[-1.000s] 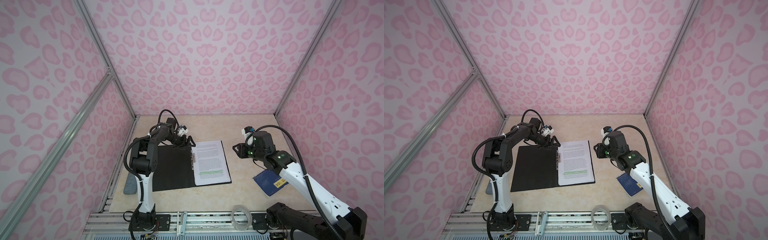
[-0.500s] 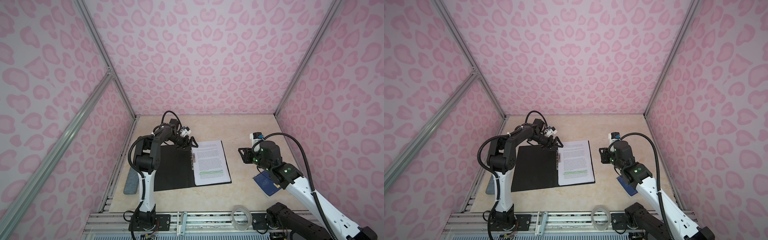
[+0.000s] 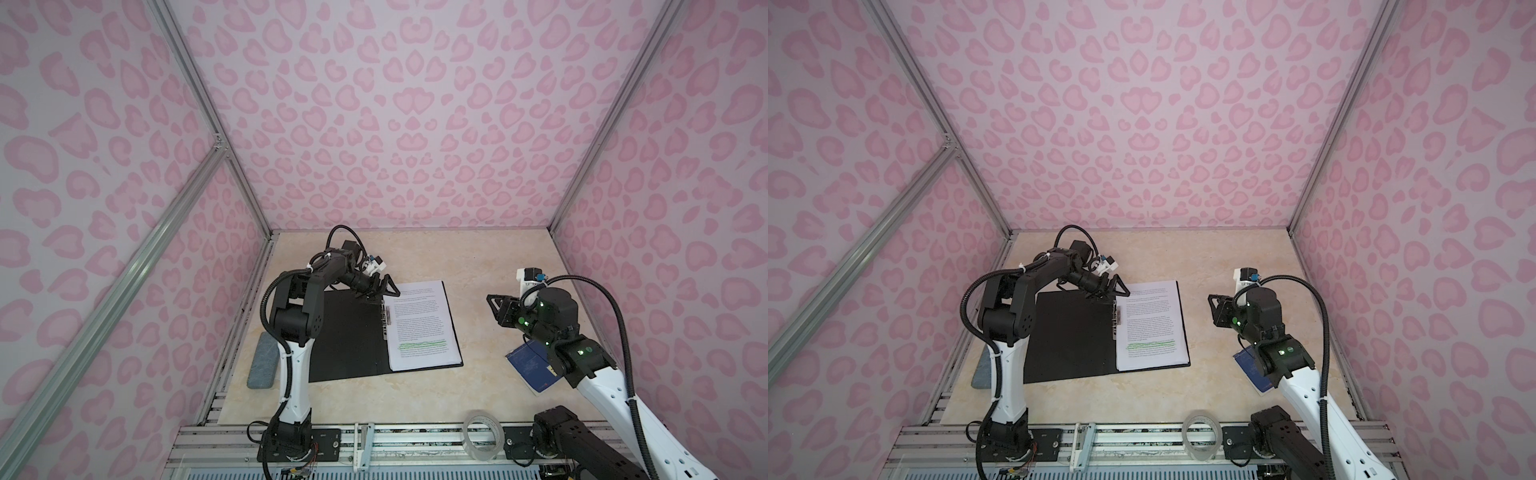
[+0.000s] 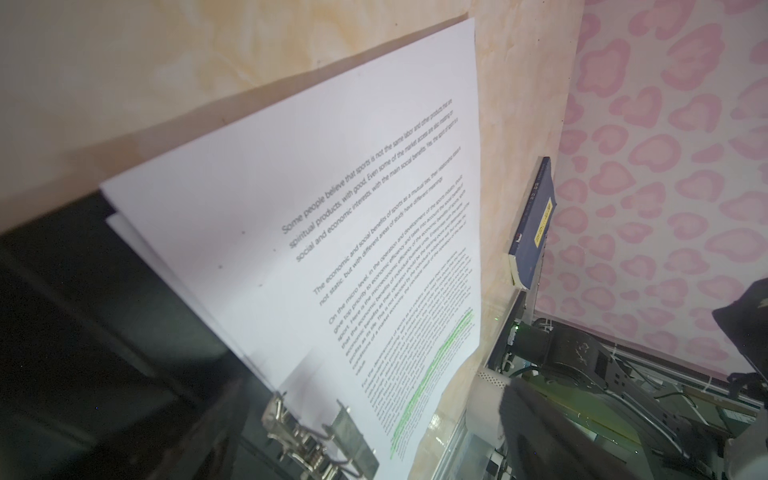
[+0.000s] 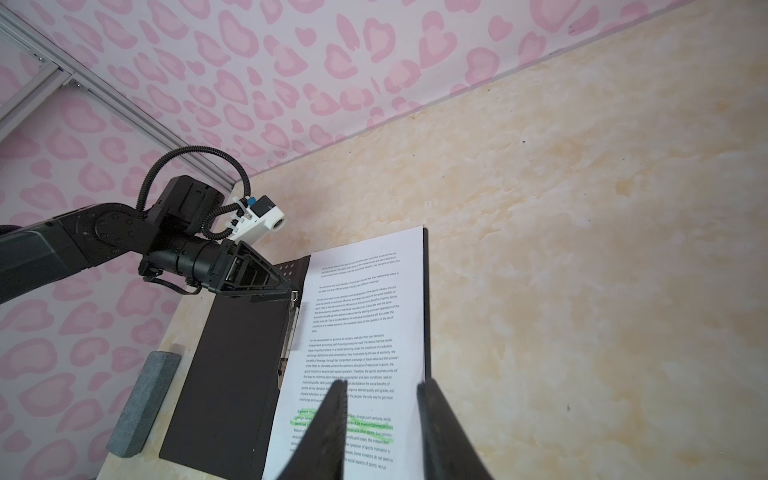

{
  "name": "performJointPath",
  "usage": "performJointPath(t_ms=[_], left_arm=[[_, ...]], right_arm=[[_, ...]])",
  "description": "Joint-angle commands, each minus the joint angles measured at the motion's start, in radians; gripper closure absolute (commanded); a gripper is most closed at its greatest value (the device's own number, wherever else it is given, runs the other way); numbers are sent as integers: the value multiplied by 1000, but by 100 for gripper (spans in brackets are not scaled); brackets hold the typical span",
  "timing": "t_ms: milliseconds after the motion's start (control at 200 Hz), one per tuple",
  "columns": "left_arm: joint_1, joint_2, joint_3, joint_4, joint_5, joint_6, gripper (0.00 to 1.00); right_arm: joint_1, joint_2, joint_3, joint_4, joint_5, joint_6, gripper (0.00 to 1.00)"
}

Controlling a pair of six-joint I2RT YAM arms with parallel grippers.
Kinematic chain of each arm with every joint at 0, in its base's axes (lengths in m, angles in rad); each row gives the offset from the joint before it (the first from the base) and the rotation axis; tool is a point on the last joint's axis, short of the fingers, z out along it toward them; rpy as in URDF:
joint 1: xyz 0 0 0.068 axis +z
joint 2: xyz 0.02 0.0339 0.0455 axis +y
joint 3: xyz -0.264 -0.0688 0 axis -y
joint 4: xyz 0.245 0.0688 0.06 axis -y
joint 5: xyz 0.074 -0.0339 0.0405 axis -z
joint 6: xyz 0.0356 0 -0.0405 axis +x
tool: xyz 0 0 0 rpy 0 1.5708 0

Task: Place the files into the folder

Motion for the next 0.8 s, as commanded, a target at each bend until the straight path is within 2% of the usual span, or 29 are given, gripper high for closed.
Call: performJointPath(t_ms=[0,325,555,700,795], left_arm=[[-1,-27,-5,-15,46,15,2],[-10,-70,-41,-29,108,33,2],[-46,-166,-150,-58,129,93,2],[-69,-239,-197,-113,107,170,2],[-63,-296,-206,-128,47,174,2]], right_arm=[[-3,-2,-9,-1,-21,-3,68],[-18,38,-8,20,-56,4,65],[-18,90,39,-10,-83,-14,64],[-16,148,105,-76,-110,-51,64],[-10,190,164,-147,-121,-76,64]])
